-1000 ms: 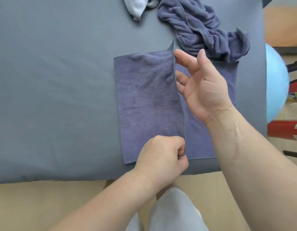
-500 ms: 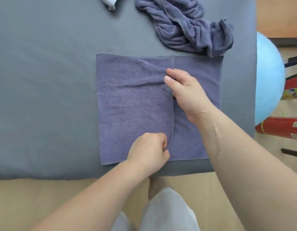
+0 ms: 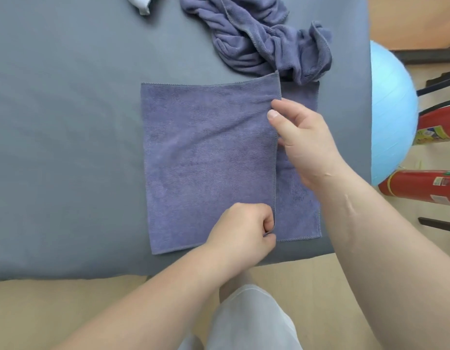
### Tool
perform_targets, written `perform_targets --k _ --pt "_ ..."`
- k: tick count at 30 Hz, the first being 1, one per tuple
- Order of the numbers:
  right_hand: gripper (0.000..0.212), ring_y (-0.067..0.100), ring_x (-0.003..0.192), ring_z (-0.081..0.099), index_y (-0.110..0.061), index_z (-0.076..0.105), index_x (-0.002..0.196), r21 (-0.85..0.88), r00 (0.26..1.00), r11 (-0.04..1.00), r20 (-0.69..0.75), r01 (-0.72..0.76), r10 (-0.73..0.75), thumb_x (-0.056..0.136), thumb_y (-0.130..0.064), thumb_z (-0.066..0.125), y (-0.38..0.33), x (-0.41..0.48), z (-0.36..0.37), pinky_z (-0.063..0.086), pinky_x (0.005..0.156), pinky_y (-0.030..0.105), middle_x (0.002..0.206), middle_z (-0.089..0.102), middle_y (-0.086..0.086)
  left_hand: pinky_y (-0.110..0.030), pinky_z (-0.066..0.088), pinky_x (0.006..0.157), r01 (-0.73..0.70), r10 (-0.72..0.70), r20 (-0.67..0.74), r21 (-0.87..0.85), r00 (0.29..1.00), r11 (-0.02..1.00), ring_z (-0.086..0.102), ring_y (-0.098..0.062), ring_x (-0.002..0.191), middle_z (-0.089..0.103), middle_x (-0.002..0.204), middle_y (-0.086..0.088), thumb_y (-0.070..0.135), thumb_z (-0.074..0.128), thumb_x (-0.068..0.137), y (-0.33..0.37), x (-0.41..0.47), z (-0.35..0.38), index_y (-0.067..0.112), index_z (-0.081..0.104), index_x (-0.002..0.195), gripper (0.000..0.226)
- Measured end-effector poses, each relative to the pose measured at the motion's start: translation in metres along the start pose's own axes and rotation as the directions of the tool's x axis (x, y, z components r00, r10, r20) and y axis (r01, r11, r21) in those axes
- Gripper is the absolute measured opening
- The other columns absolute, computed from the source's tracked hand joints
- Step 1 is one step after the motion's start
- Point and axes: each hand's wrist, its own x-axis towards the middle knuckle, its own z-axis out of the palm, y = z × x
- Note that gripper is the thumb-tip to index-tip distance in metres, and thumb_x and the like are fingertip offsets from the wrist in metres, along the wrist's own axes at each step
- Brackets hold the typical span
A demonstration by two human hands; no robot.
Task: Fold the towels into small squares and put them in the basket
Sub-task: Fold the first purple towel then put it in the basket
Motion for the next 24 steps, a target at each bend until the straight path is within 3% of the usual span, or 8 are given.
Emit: perform_targets --k 2,4,8,10,13,16,19,24 --pt "0.048 0.004 0.12 0.056 -0.017 0.06 0.137 -0.191 0.998 0.98 -0.025 0.059 -0.065 0.094 -0.038 0.065 0.005 0.002 0.002 0.042 0.109 0.026 0.148 0.049 -0.007 -0.033 0.055 0.069 0.052 -0.051 0.035 -0.028 0.998 0.998 0.06 -0.01 0.069 0.064 0.068 0.01 0.029 0.077 0.077 -0.006 0.001 0.002 0.022 0.062 0.081 0.017" --pt "0.054 0.016 0.13 0.051 -0.012 0.056 0.14 -0.393 0.988 0.912 -0.048 0.119 -0.149 0.095 -0.04 0.063 0.008 0.001 0.007 0.039 0.113 0.032 0.151 0.043 -0.001 -0.031 0.055 0.069 0.06 -0.058 0.027 -0.119 0.998 0.991 0.059 -0.004 0.065 0.066 0.071 0.012 0.037 0.081 0.076 -0.011 -0.004 0.0 0.025 0.066 0.087 0.022" --pt "0.052 0.032 0.12 0.049 -0.012 0.061 0.134 -0.6 0.929 0.764 -0.089 0.238 -0.359 0.092 -0.042 0.058 -0.003 -0.01 0.036 0.038 0.104 0.037 0.135 0.052 0.008 -0.032 0.053 0.062 -0.086 0.021 -0.333 -0.18 0.943 0.98 0.054 -0.003 0.057 0.06 0.061 0.012 0.024 0.075 0.08 -0.024 -0.023 -0.016 0.02 0.066 0.075 0.011" --pt "0.046 0.033 0.111 0.051 -0.013 0.065 0.129 -0.592 0.913 0.739 -0.017 0.32 -0.409 0.092 -0.04 0.057 -0.015 -0.016 0.062 0.042 0.098 0.04 0.125 0.056 0.008 -0.035 0.052 0.06 -0.032 -0.068 -0.487 -0.194 0.87 0.98 0.053 -0.006 0.057 0.059 0.06 0.009 0.024 0.071 0.08 -0.039 -0.033 -0.028 0.021 0.063 0.071 0.013" --pt "0.045 0.032 0.113 0.048 -0.018 0.062 0.133 -0.576 0.9 0.694 0.229 0.432 -0.37 0.095 -0.042 0.054 -0.036 -0.023 0.105 0.044 0.097 0.047 0.128 0.055 0.004 -0.039 0.053 0.062 0.118 -0.221 -0.611 -0.204 0.761 0.972 0.057 -0.014 0.061 0.058 0.061 0.008 0.026 0.072 0.081 -0.071 -0.049 -0.048 0.024 0.059 0.072 0.016" --pt "0.048 0.026 0.126 0.04 -0.025 0.054 0.142 -0.588 0.87 0.647 0.397 0.486 -0.293 0.1 -0.048 0.05 -0.052 -0.021 0.141 0.038 0.105 0.046 0.141 0.047 -0.005 -0.041 0.053 0.068 0.3 -0.344 -0.641 -0.182 0.686 0.936 0.059 -0.016 0.066 0.06 0.067 0.007 0.027 0.076 0.081 -0.102 -0.069 -0.066 0.027 0.057 0.077 0.019" --pt "0.053 0.025 0.131 0.035 -0.031 0.05 0.144 -0.657 0.875 0.583 0.415 0.477 -0.248 0.098 -0.057 0.047 -0.06 -0.016 0.17 0.036 0.105 0.043 0.146 0.04 -0.005 -0.04 0.052 0.068 0.445 -0.456 -0.603 -0.18 0.654 0.877 0.059 -0.015 0.067 0.059 0.066 0.007 0.038 0.078 0.077 -0.122 -0.085 -0.078 0.026 0.053 0.073 0.029" --pt "0.062 0.029 0.138 0.027 -0.034 0.042 0.147 -0.837 0.926 0.398 0.327 0.376 -0.187 0.093 -0.063 0.05 -0.052 -0.015 0.198 0.032 0.105 0.045 0.158 0.022 0.007 -0.034 0.053 0.062 0.477 -0.466 -0.489 -0.11 0.738 0.872 0.061 -0.011 0.062 0.06 0.055 0.008 0.049 0.079 0.074 -0.13 -0.082 -0.082 0.02 0.058 0.062 0.038"
